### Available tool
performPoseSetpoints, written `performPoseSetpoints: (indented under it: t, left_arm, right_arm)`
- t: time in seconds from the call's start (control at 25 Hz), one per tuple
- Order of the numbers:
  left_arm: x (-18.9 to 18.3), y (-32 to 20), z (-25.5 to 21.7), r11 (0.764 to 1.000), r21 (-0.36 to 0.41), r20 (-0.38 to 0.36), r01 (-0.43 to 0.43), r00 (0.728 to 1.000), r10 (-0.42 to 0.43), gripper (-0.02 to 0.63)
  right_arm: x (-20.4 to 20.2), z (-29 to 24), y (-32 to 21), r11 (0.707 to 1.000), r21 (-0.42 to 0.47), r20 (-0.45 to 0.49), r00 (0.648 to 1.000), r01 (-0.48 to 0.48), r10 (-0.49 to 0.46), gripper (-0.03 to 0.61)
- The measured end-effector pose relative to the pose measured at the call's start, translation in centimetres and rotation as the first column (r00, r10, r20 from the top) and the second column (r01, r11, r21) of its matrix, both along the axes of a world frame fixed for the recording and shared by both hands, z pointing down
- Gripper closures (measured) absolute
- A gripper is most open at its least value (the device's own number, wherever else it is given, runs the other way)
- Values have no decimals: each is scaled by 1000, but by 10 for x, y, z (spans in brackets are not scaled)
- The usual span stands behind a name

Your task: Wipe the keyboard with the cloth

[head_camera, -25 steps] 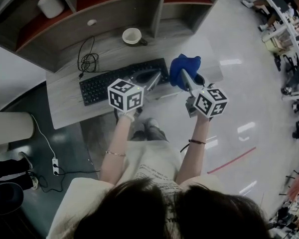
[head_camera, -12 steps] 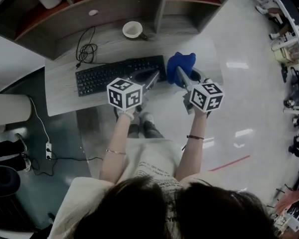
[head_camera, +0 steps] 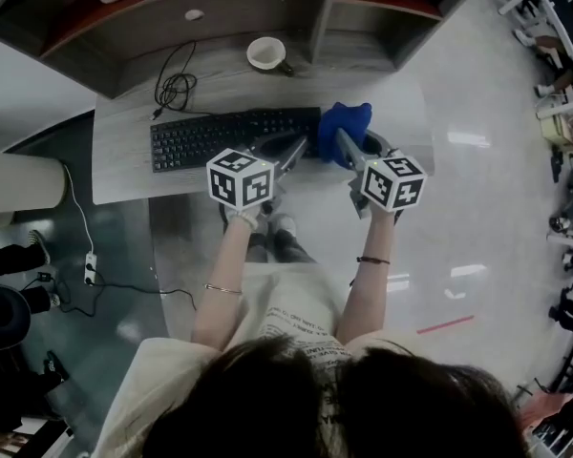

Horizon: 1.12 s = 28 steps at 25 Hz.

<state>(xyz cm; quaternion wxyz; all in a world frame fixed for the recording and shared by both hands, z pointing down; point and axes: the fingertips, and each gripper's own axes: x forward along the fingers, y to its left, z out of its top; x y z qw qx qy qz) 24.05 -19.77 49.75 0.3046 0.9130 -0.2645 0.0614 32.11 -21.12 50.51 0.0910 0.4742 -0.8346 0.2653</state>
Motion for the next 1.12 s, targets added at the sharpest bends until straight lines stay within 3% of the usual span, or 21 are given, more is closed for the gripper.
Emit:
performPoseSetpoints:
  t: [0.6, 1.12]
  left_arm:
    - [-22, -14, 16, 996, -31, 5, 86, 996, -86, 612]
    - [-46, -25, 32, 994, -80, -3, 68, 998, -69, 612]
  right_arm:
    - [-24, 22, -18, 996, -45, 28, 996, 80, -79, 520]
    - [-53, 32, -26, 994, -83, 81, 995, 73, -67, 520]
